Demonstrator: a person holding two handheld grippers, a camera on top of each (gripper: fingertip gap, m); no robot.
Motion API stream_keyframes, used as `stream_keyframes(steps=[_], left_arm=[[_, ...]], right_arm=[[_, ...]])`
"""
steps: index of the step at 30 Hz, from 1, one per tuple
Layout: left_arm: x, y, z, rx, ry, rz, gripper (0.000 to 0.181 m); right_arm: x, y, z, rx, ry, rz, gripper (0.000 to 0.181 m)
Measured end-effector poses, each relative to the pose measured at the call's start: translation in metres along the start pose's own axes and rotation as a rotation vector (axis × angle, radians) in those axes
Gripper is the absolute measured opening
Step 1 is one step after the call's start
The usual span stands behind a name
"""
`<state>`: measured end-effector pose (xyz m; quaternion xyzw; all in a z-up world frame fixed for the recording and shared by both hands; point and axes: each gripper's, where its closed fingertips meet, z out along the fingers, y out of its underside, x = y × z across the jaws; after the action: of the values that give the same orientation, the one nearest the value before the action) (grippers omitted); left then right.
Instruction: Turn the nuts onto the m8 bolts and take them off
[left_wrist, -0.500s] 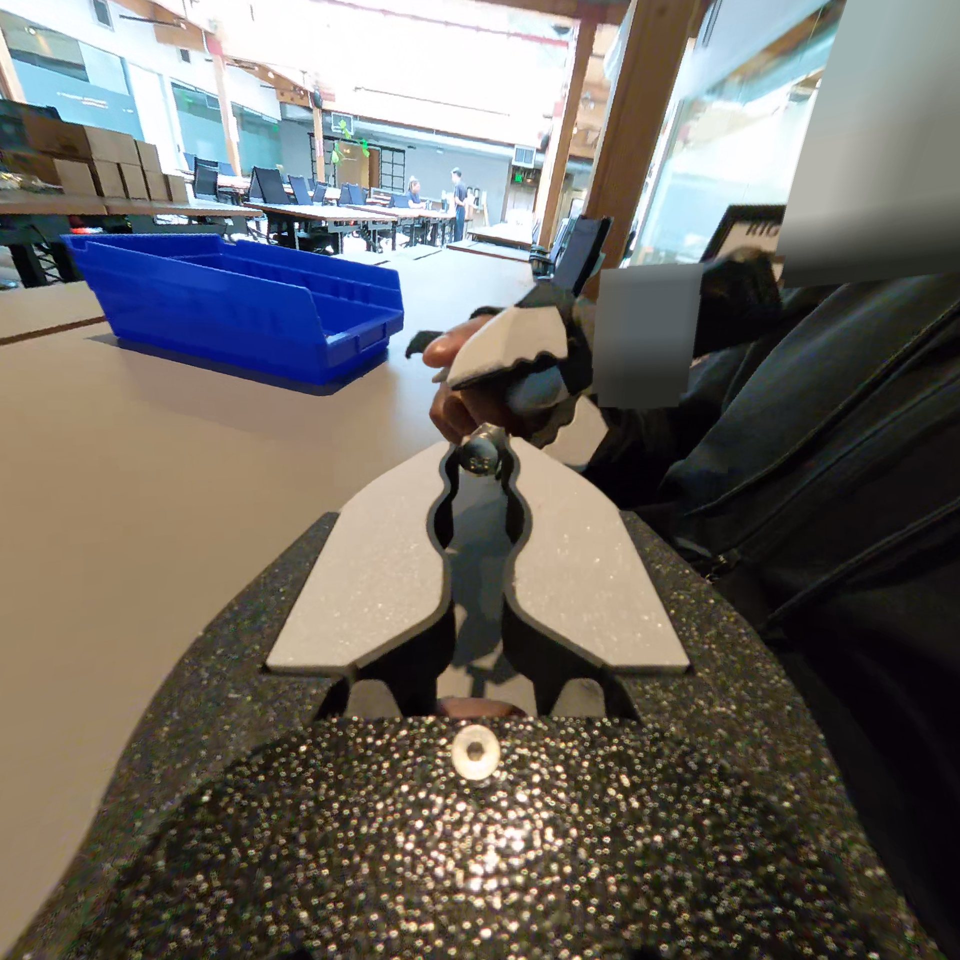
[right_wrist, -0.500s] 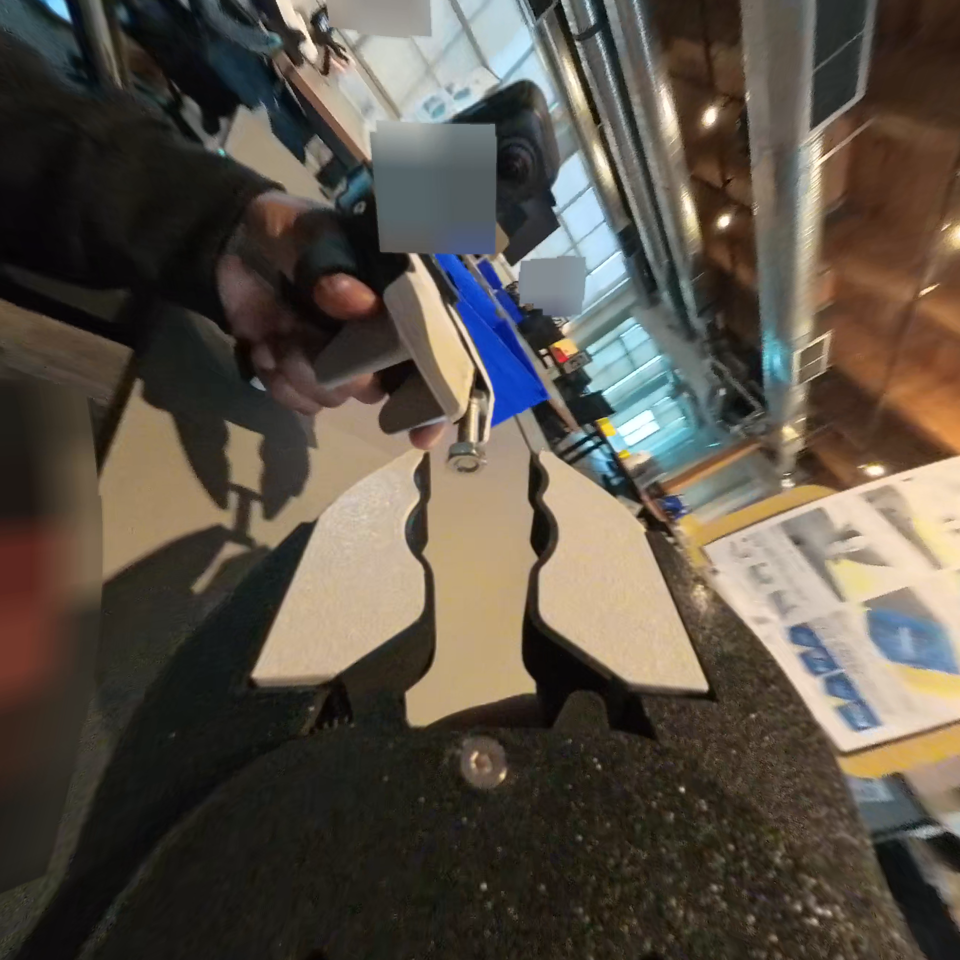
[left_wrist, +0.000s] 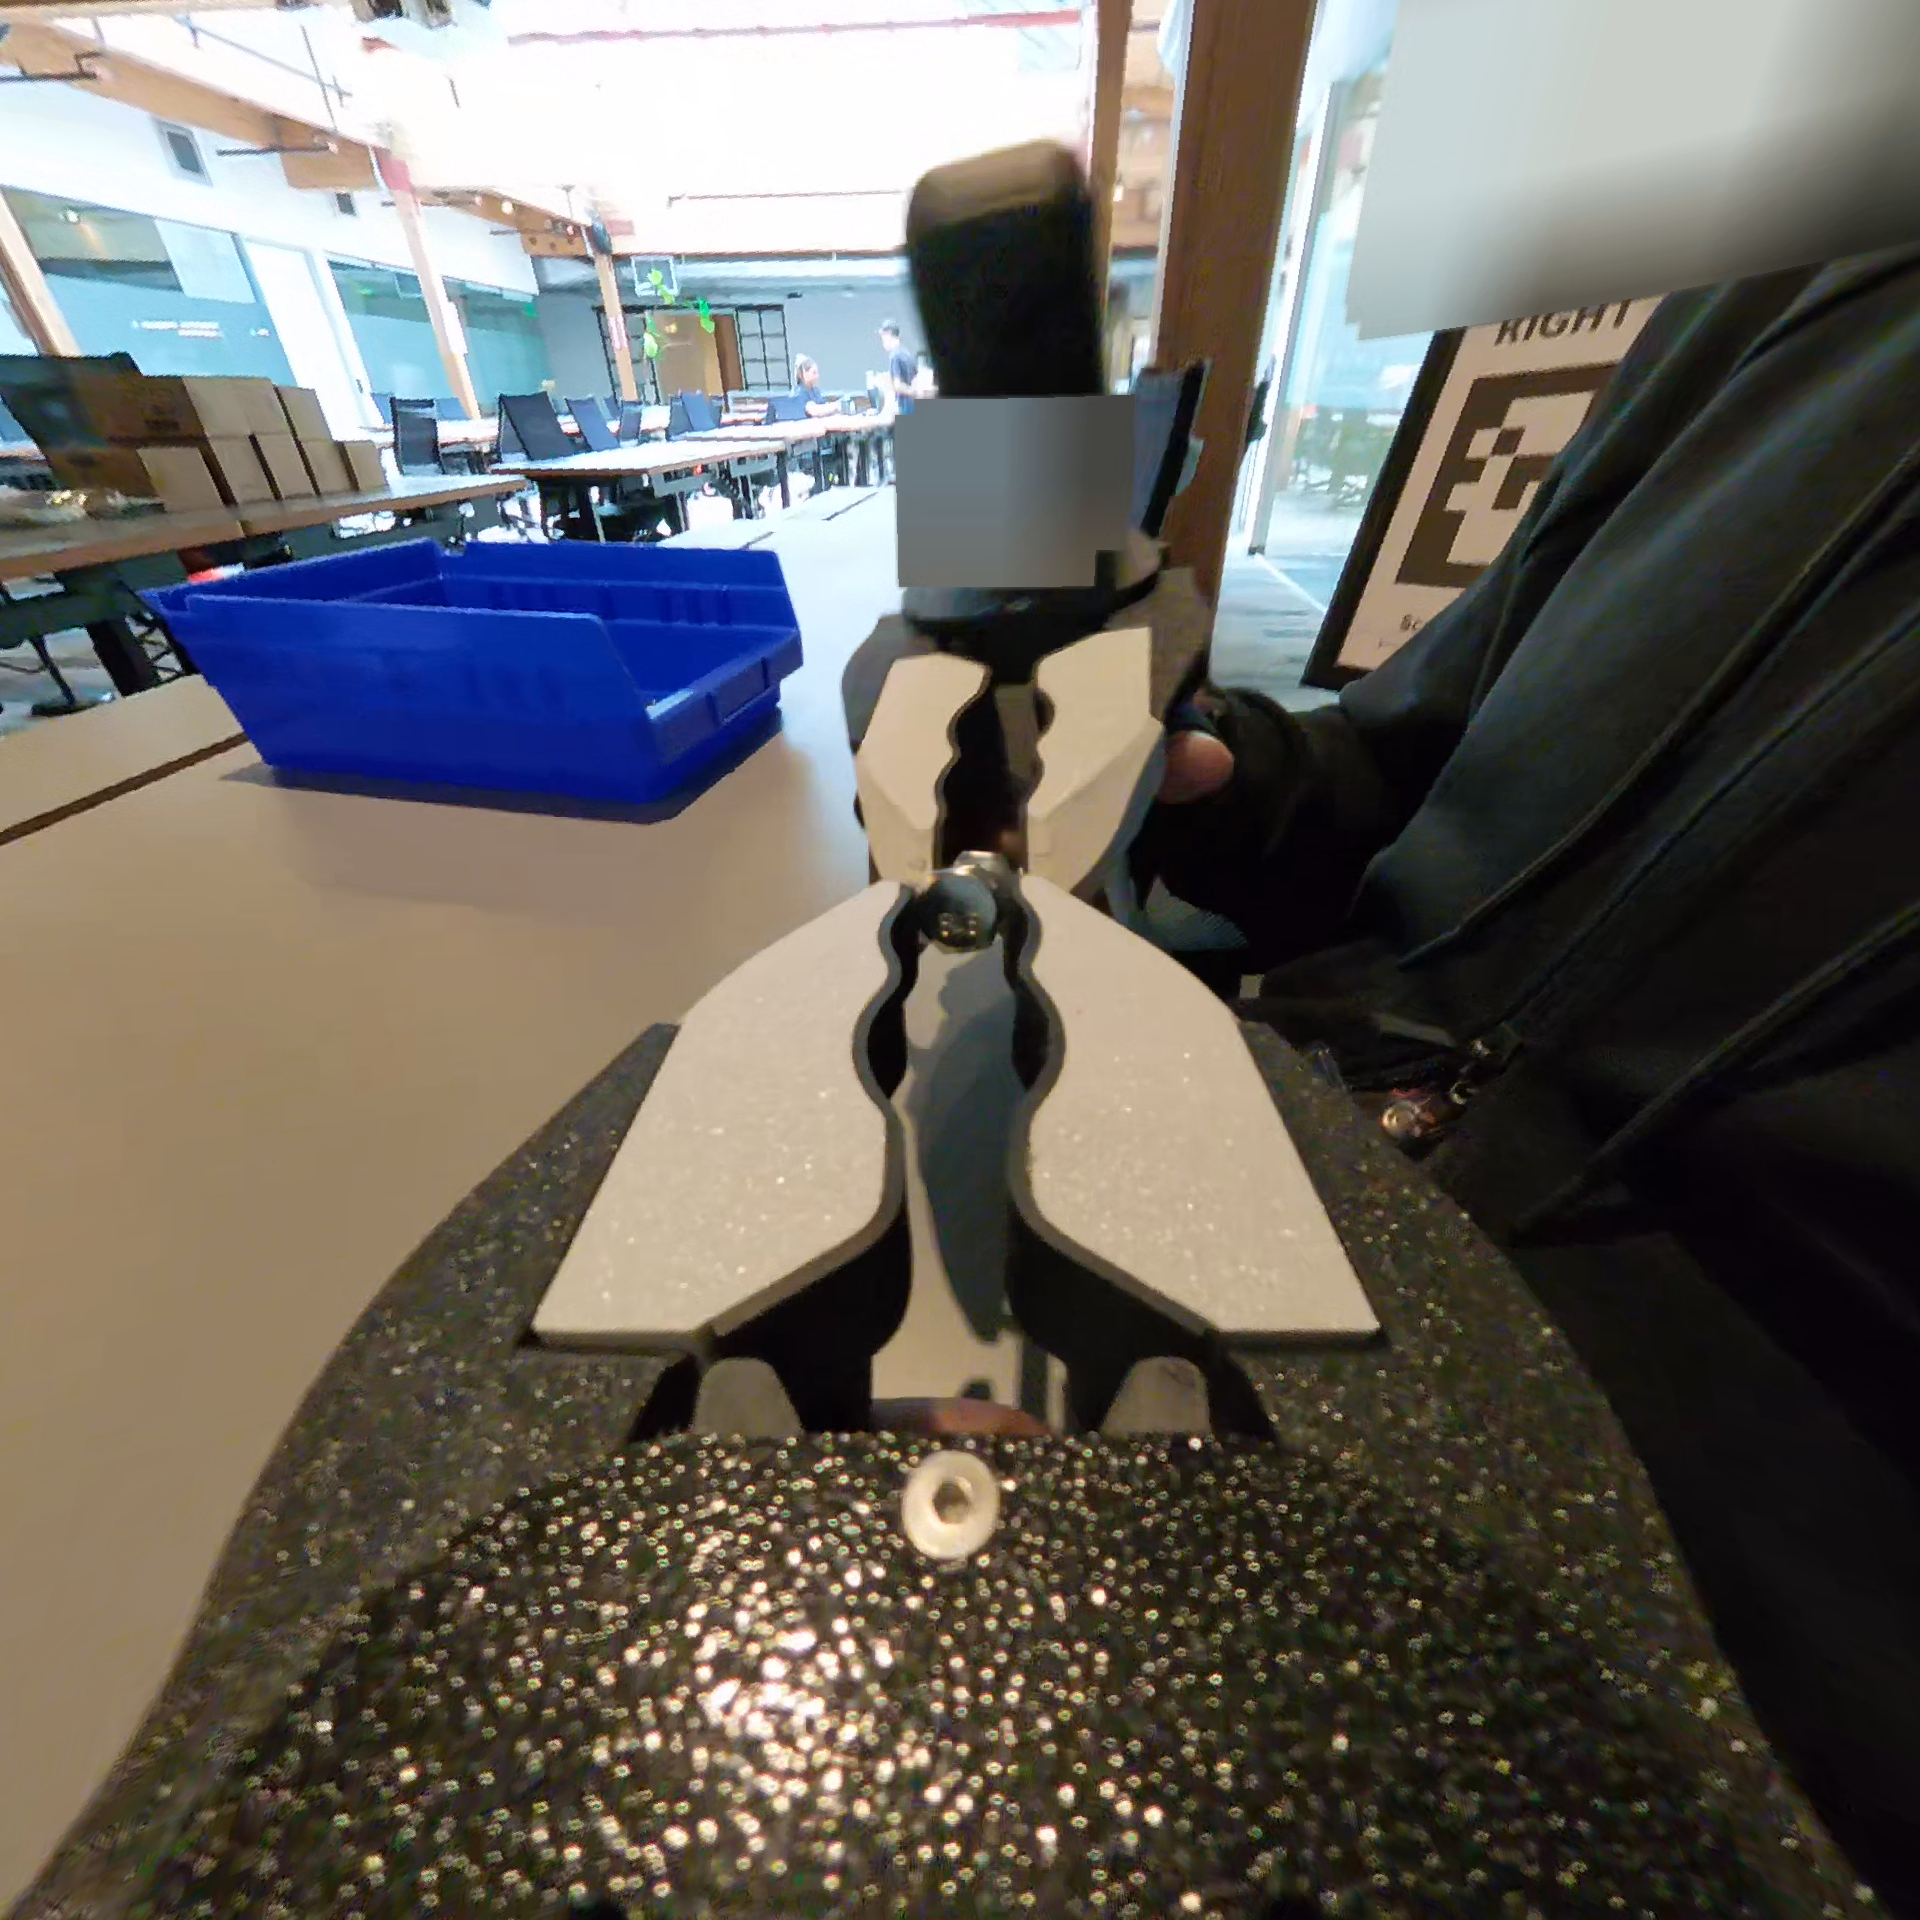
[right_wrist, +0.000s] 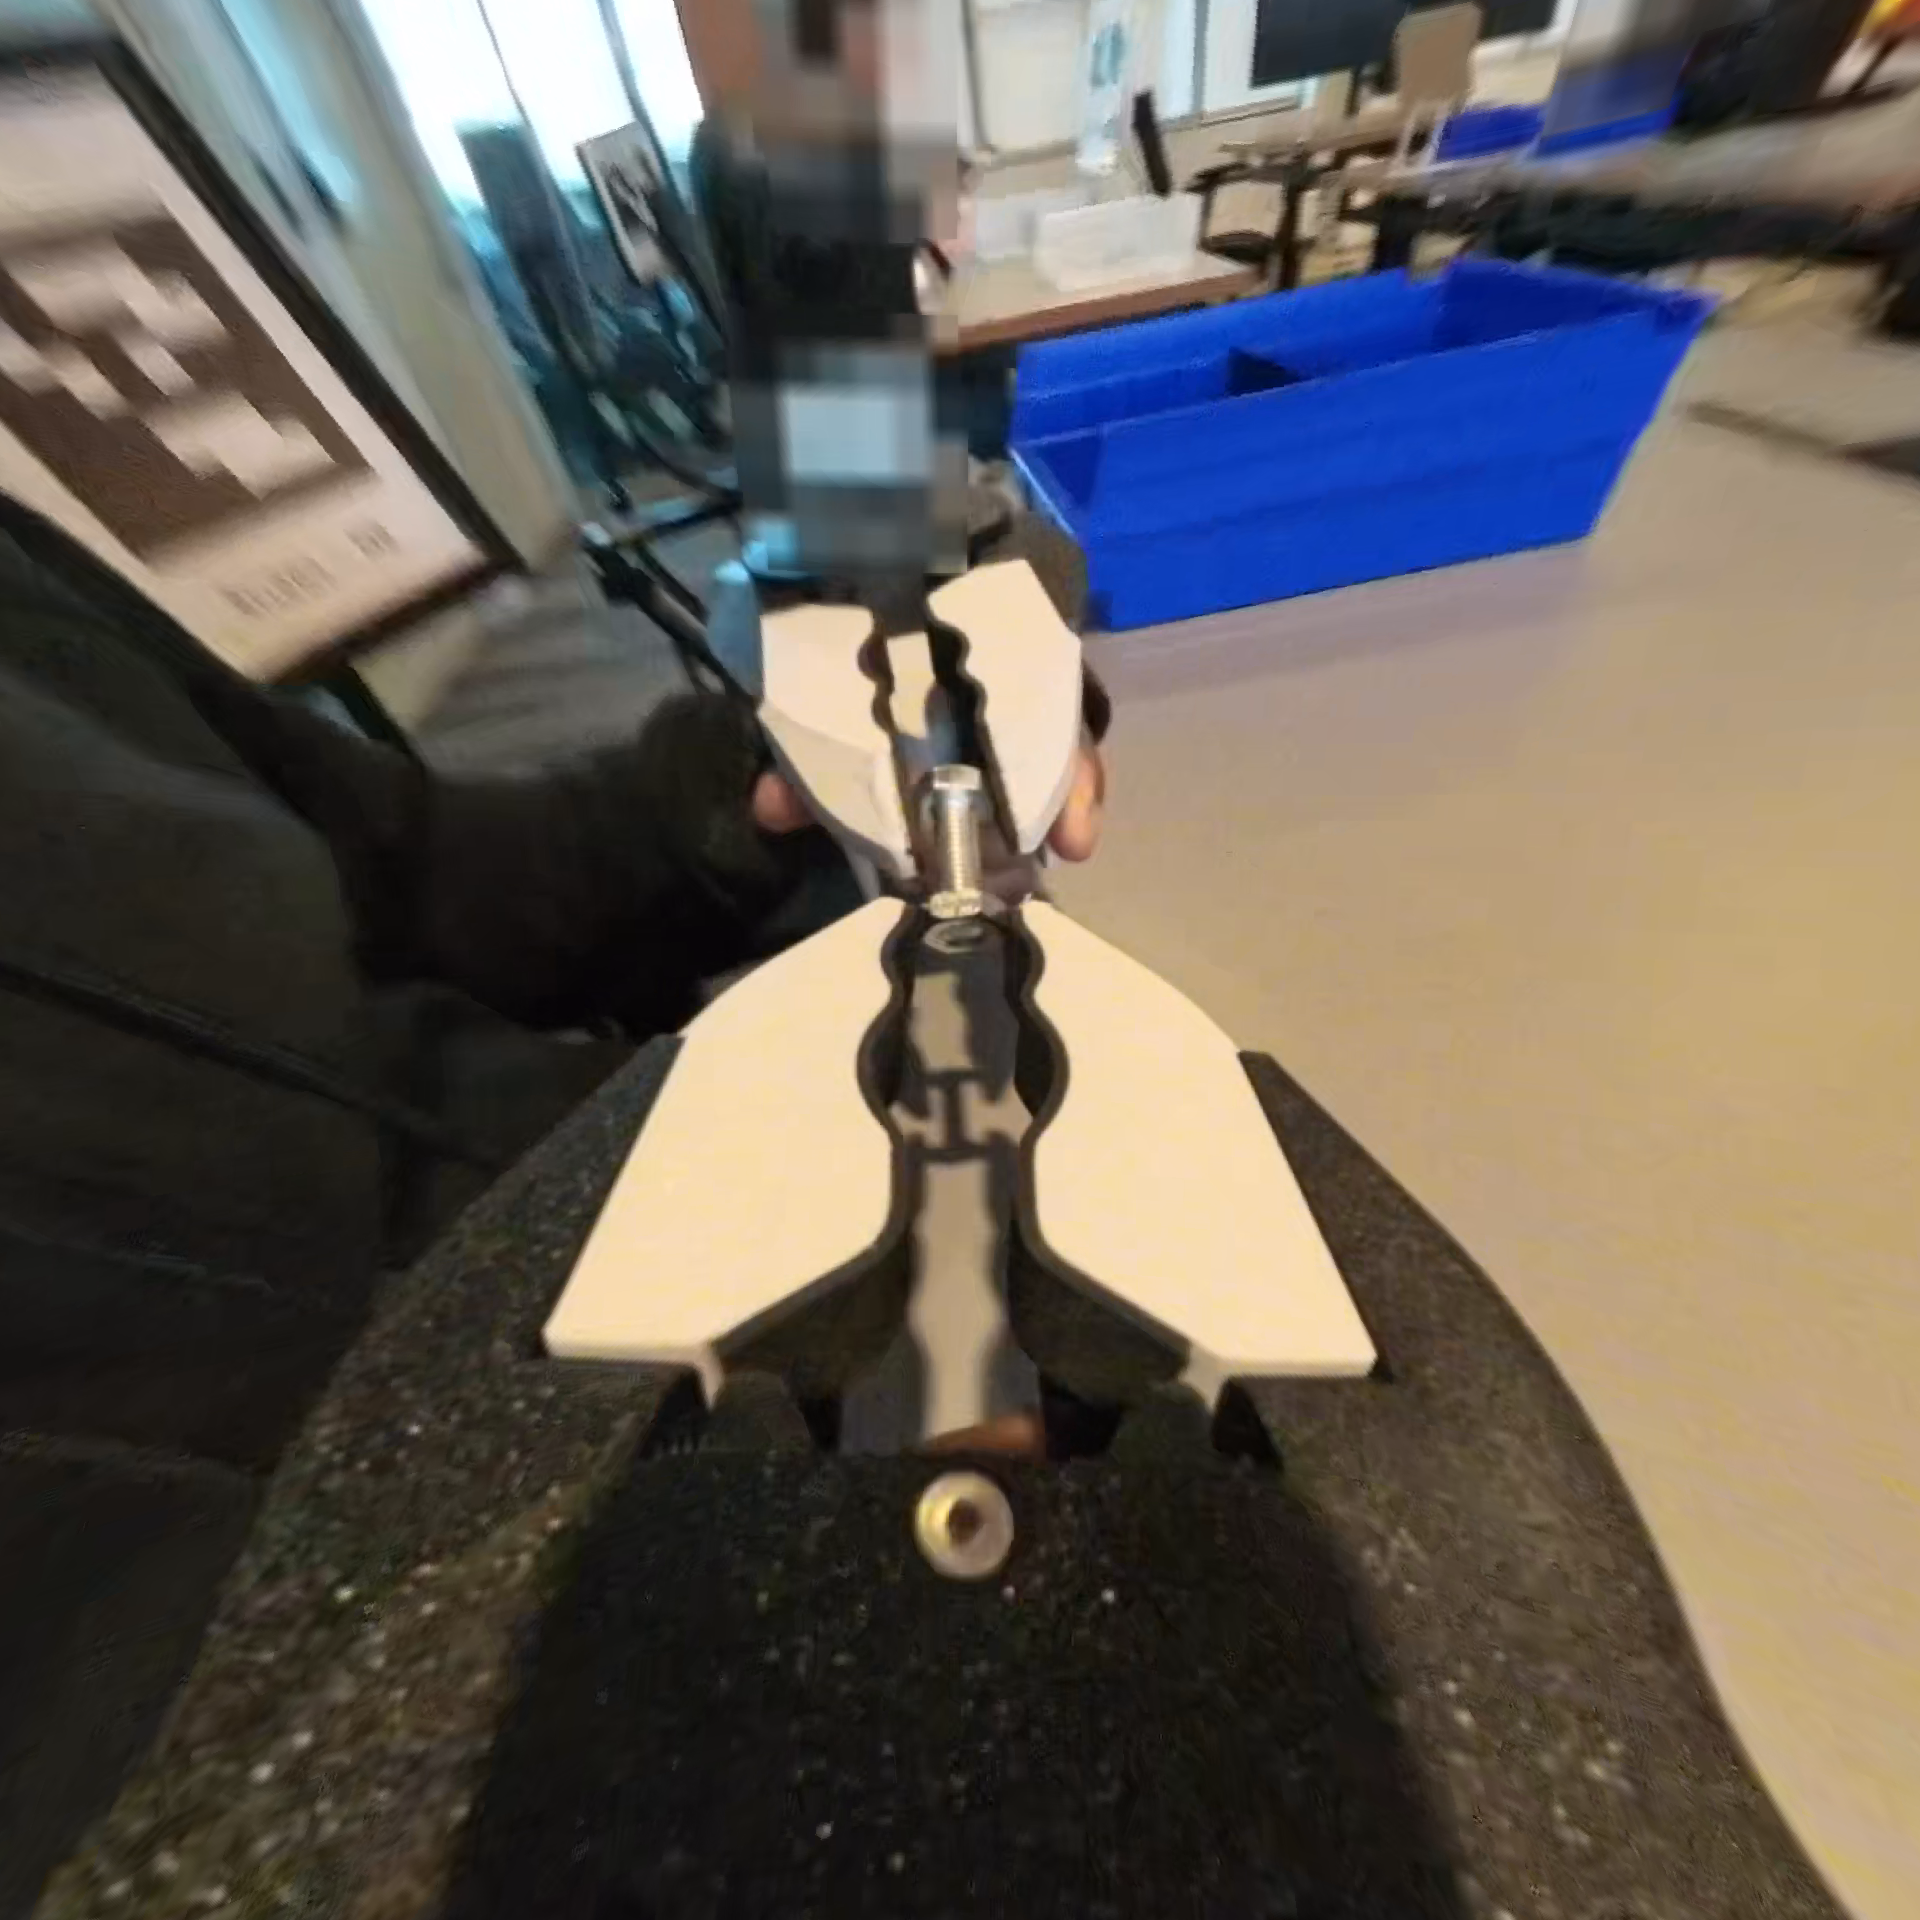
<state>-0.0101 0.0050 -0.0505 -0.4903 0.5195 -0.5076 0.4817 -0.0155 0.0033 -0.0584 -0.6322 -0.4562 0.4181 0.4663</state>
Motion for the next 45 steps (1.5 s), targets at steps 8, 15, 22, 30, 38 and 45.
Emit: stream_keyframes(steps=[8,15,22,30,38,45], left_arm=[[-0.009,-0.011,-0.004,0.104,0.025,-0.207,0.015],[-0.010,-0.011,-0.002,0.138,0.073,-0.330,0.015],[-0.013,-0.003,0.000,0.082,0.022,-0.247,0.015],[-0.007,-0.011,-0.001,0.111,-0.033,0.009,0.015],[-0.020,-0.016,-0.008,0.195,-0.041,-0.115,0.015],[-0.014,-0.007,0.000,0.127,-0.013,-0.146,0.015]], right_arm=[[0.015,-0.024,-0.013,0.107,0.324,-0.624,0.036],[0.008,-0.020,-0.006,0.045,0.460,-0.991,0.031],[0.015,-0.015,-0.004,0.006,0.424,-0.781,0.014],[0.004,-0.020,-0.008,0.189,-0.092,0.170,0.022],[0.017,-0.023,-0.014,0.198,0.332,-0.664,0.035],[0.016,-0.019,-0.006,0.182,0.429,-0.849,0.015]])
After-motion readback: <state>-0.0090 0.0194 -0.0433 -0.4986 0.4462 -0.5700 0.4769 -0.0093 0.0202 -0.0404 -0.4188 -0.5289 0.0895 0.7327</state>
